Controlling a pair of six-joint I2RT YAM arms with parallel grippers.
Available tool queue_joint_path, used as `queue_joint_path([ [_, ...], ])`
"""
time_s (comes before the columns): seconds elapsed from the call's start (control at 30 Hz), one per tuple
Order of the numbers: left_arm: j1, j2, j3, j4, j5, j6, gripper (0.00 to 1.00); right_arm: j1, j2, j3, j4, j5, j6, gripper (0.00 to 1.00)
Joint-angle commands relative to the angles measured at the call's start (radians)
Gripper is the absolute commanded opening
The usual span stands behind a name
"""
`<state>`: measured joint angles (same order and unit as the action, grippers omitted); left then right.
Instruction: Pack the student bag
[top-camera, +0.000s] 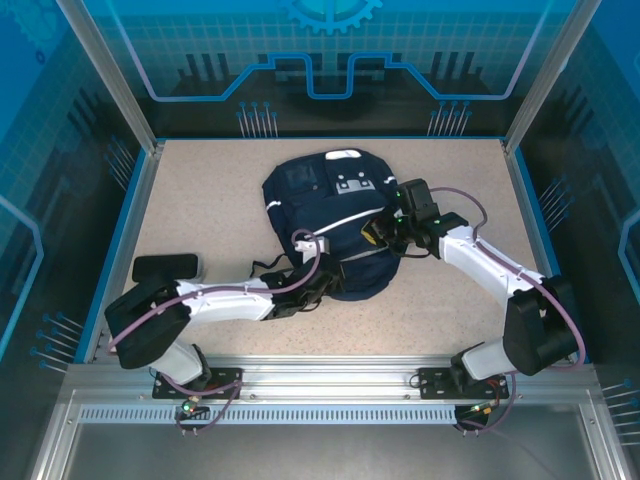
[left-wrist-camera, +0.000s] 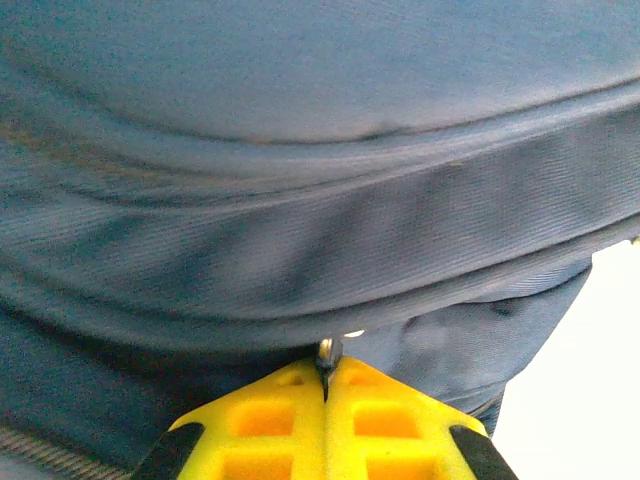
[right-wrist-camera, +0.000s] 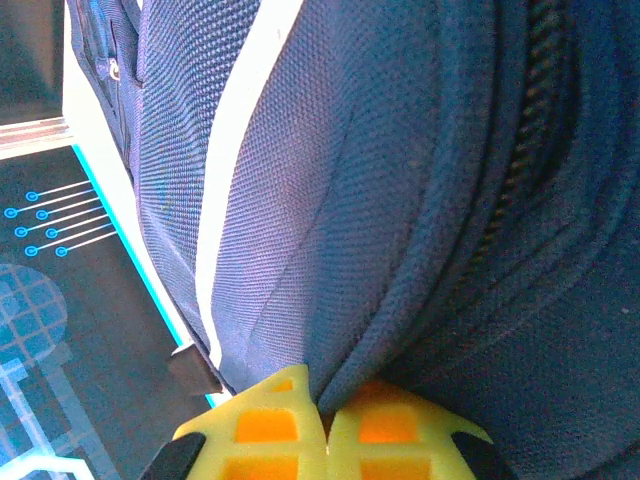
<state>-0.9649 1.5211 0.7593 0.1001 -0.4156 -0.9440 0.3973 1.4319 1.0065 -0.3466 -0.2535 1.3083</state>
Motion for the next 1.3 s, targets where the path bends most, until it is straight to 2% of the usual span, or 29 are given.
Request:
queue_joint_path([
  [0.0, 0.037, -0.065, -0.057, -0.166, -0.148, -0.005, 0.0, -0.029, -0.052, 0.032, -0.043, 0.053, -0.047, 0.0],
  [0.23, 0.155, -0.176, -0.109, -0.223, -0.116, 0.104, 0.0, -0.032, -0.047, 0.045, -0.069, 0.05, -0.077, 0.0],
  [0.3, 0.194, -0.189, -0.107, -0.204, -0.057, 0.156, 0.0, -0.032, -0.046, 0.047, -0.07, 0.041, -0.077, 0.0],
  [0.4, 0.208, -0.197, -0.11, -0.102, 0.1, 0.252, 0.0, -0.029, -0.048, 0.046, -0.056, 0.028, -0.069, 0.0],
  [0.47, 0.206, -0.191, -0.102, -0.057, 0.212, 0.246, 0.13, -0.029, -0.045, 0.047, -0.037, 0.008, -0.064, 0.0],
  [0.53, 0.186, -0.181, -0.097, -0.012, 0.271, 0.217, 0.26, -0.028, -0.04, 0.054, -0.022, -0.016, -0.059, 0.0],
  [0.67, 0.106, -0.156, -0.06, 0.014, 0.262, 0.196, 0.39, -0.026, -0.025, 0.081, 0.043, -0.083, -0.063, 0.0],
  [0.9, 0.081, -0.1, -0.095, 0.151, 0.25, 0.071, 0.5, -0.012, -0.036, 0.102, 0.114, -0.149, -0.028, 0.0],
  [1.13, 0.08, -0.065, -0.096, 0.307, 0.211, -0.031, 0.51, 0.011, -0.041, 0.115, 0.129, -0.156, -0.006, 0.0],
  [1.27, 0.077, -0.054, -0.038, 0.122, 0.089, -0.132, 0.44, 0.026, -0.032, 0.115, 0.142, -0.151, 0.006, 0.0],
])
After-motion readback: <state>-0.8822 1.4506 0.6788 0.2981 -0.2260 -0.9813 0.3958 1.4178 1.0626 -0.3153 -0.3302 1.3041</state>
